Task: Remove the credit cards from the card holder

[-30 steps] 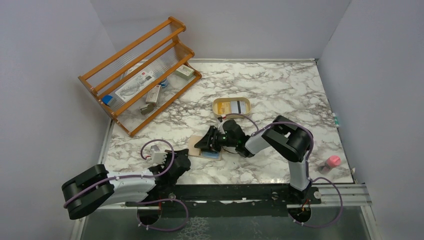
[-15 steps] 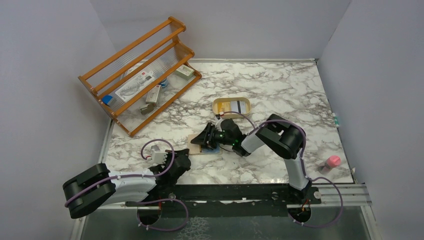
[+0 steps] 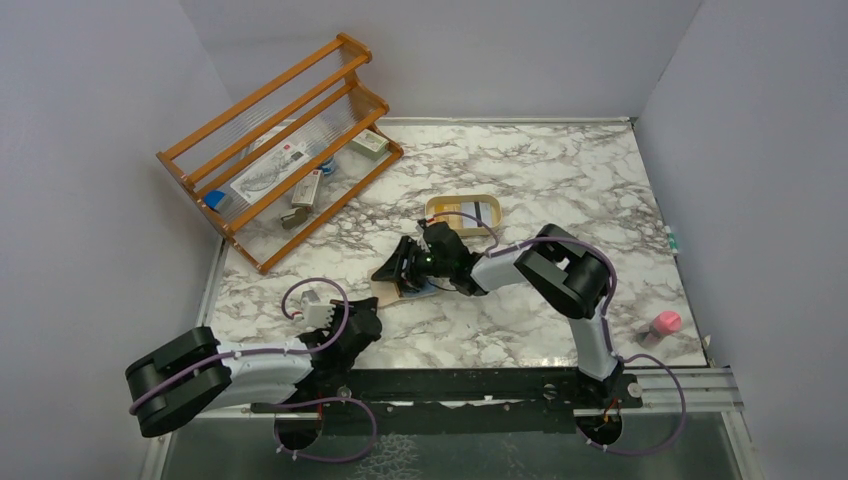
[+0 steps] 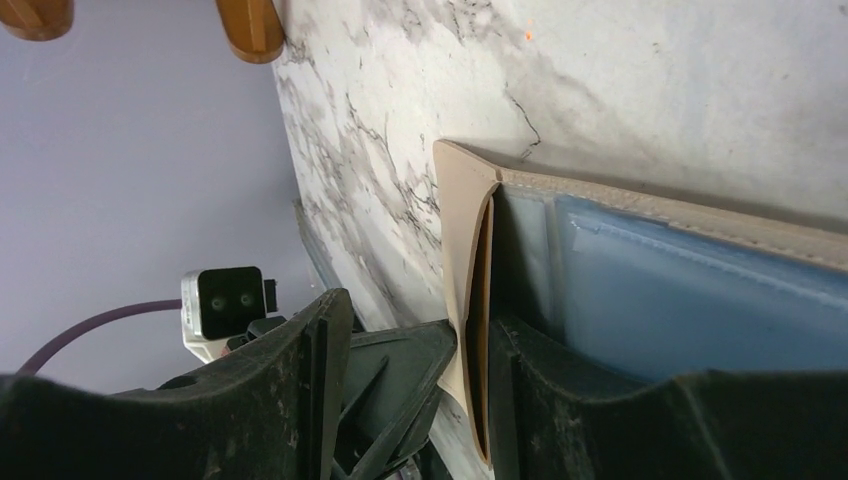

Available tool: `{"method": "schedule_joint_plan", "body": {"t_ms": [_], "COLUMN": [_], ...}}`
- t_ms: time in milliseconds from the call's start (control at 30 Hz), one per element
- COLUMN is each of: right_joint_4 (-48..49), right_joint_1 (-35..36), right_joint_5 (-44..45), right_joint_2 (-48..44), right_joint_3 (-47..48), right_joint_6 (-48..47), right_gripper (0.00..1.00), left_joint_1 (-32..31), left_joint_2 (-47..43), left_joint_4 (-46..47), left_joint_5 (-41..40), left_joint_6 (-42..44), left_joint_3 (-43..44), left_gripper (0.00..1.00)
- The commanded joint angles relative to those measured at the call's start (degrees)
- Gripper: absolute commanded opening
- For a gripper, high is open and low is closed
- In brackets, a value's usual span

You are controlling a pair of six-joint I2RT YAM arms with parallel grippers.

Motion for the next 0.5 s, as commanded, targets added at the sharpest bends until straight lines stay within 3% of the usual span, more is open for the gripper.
{"method": "schedule_joint_plan", "body": {"t_ms": [0,467], "right_joint_4": [-8.77,-8.91], "right_joint_1": [0.86,-2.16], "right_joint_5": [-0.78,-2.6], "right_joint_2": [-2.27,-4.99], "right_joint_3": [2.19,-0.66], "right_joint_6": [-3.15,-4.29], "right_gripper": [0.54,0.51], "left_joint_1": [-0.28,-0.28], "left_joint_2": [-0.68,-0.25], "left_joint_4": [-7.47,-7.81], "left_joint_5": [4.73,4.92], "left_joint_6": [1.27,1.17], "left_joint_3": [-3.73,-3.48], "left_gripper": [0.0,0.0]}}
